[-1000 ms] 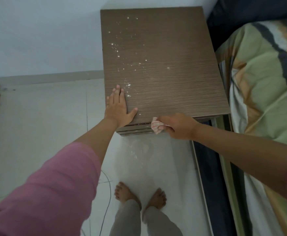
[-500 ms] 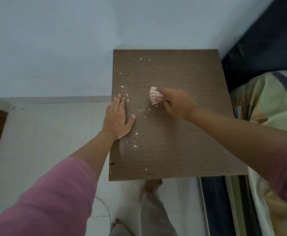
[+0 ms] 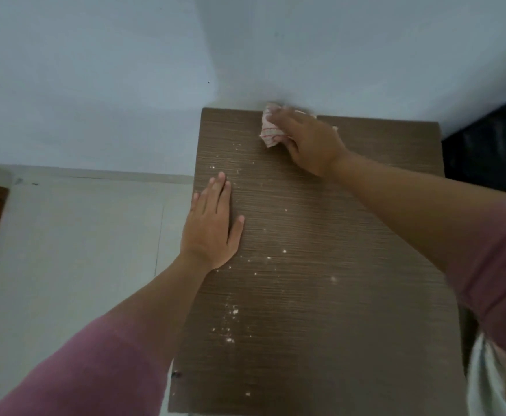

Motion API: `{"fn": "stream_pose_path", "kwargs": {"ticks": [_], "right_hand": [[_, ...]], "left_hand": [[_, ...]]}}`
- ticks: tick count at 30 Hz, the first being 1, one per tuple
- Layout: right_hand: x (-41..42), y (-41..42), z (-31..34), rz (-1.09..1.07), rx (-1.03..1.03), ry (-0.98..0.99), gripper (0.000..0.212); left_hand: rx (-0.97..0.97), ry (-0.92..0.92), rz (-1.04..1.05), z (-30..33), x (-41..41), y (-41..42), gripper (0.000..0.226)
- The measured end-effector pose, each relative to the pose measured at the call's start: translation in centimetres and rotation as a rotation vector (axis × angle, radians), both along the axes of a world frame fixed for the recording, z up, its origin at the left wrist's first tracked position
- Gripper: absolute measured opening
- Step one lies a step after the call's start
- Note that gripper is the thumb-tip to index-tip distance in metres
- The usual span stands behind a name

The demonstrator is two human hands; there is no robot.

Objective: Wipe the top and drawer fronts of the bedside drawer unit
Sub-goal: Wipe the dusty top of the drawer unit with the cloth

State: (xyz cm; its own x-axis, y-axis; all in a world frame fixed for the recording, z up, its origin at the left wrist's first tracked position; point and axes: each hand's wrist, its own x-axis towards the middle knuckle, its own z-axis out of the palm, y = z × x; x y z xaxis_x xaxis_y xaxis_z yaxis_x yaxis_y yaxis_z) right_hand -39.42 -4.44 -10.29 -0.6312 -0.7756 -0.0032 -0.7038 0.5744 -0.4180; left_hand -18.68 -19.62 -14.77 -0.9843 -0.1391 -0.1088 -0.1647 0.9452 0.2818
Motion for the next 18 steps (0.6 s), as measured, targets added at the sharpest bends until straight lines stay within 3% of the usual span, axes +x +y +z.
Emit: {"fn": "stream_pose_path", "kwargs": {"ticks": [5, 18], "right_hand": [[-1.5, -0.6, -2.6, 0.181, 0.103, 0.018, 0.045], [0.3, -0.4, -3.9, 0.072, 0.011, 0.025, 0.045]], "left_hand": [[0.029, -0.007, 0.001, 0.2, -0.1, 0.0, 0.063], [0.036, -0.037, 0.006, 0.3, -0.2, -0.1, 0.063]]}}
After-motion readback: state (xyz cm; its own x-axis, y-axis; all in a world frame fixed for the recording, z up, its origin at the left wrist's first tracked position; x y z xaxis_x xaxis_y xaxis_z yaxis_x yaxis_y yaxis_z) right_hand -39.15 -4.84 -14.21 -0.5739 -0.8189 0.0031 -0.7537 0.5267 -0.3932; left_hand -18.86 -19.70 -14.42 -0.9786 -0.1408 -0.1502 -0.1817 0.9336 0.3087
